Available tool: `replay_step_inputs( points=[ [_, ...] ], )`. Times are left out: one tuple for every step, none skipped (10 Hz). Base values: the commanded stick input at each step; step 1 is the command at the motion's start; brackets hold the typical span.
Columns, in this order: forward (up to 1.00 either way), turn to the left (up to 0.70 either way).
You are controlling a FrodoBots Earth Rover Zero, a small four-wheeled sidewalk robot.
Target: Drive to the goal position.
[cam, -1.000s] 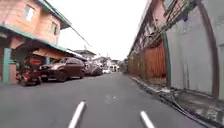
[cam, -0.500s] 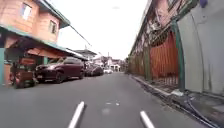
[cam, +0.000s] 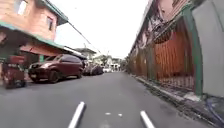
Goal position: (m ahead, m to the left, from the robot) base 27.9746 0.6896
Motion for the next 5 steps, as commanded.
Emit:
replay_step_inputs(
  points=[
    [1.00,0.00],
    [1.00,0.00],
    [1.00,0.00],
    [1.00,0.00],
    [1.00,0.00]
  ],
)
